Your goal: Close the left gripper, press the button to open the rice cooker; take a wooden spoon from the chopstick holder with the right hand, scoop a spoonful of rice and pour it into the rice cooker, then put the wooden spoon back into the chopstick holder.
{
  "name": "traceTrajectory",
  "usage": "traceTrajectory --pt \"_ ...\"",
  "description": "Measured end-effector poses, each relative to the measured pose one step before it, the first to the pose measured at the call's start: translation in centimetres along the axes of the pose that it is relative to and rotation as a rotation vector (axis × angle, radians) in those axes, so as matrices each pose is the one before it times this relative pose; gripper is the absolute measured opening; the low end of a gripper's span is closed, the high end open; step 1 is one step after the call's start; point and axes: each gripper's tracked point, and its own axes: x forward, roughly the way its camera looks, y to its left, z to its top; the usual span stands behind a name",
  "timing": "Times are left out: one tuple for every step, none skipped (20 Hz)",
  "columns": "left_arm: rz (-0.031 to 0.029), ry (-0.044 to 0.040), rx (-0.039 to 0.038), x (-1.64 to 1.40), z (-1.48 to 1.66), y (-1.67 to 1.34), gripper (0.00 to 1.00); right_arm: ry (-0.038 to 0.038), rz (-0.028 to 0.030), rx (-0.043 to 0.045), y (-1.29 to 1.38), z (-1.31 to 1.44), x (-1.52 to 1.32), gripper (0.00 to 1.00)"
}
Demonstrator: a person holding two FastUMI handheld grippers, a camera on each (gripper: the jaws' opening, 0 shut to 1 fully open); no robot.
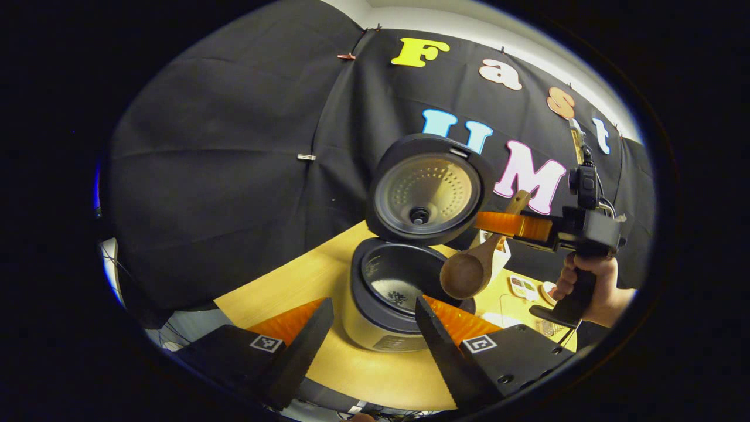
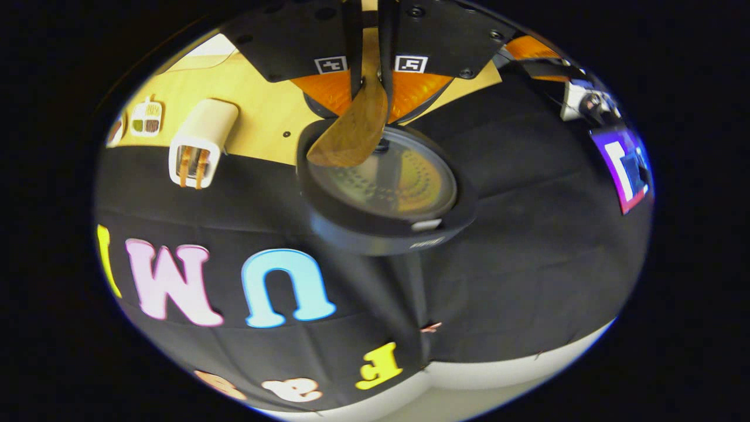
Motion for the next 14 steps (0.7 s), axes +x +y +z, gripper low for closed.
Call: traceTrajectory --pt "-0.01167 0.00806 -0.00613 0.161 -0.202 -0.661 0.95 -0.00082 -0.01942 0.06401 -1.252 0.494 -0.729 0.14" --pt "-0.01189 0.00899 -0.00663 0.221 -0.269 -0.723 0.95 -0.00325 -0.01922 0.06135 -1.294 0.661 -0.779 0.14" --pt "-0.01262 0.00521 -0.00536 0.138 -0.135 -0.826 0.95 -0.00862 -0.02211 0.05681 -1.038 0.754 -0.906 0.15" --pt "-0.01296 0.00316 -0.00318 0.215 -0.109 -0.938 0.95 -0.01089 -0.02741 0.04745 -1.659 0.792 -0.826 0.14" --pt "-0.01196 0.00415 -0.00123 0.155 -0.080 -0.903 0.95 -0.01241 -0.03014 0.04171 -1.879 0.849 -0.970 0.15" --pt "-0.01138 0.00632 0.00083 0.176 -0.212 -0.850 0.96 -0.01741 -0.02811 0.03557 -2.012 1.164 -0.946 0.15" --pt "-0.01004 0.00991 0.00067 0.242 -0.211 -0.870 0.96 -0.02138 -0.02884 0.03650 -1.948 1.240 -0.985 0.14" --pt "-0.00984 0.00858 -0.00174 0.213 -0.219 -0.942 0.95 -0.01981 -0.03234 0.03713 -2.097 1.273 -0.953 0.15" --pt "-0.00946 0.00567 -0.00351 0.264 -0.078 -0.958 0.95 -0.01886 -0.03629 0.03568 -2.261 1.267 -0.834 0.14" --pt "-0.01040 0.00474 -0.00397 0.292 -0.117 -1.065 0.95 -0.01970 -0.03719 0.02789 -2.388 1.330 -0.744 0.14" --pt "-0.00992 0.00385 -0.00320 0.285 -0.087 -1.093 0.95 -0.02451 -0.03881 0.02085 -2.451 1.418 -0.795 0.15" --pt "-0.00948 0.00417 -0.00116 0.338 -0.100 -1.090 0.95 -0.02123 -0.03765 0.01494 -2.294 1.382 -0.702 0.15" --pt "-0.00829 0.00542 0.00322 0.319 -0.066 -0.943 0.95 -0.02034 -0.03701 0.01502 -2.143 1.217 -0.543 0.15" --pt "-0.00624 0.00180 0.00782 0.300 0.003 -0.960 0.95 -0.02659 -0.02957 0.01697 -1.887 1.403 -0.588 0.14"
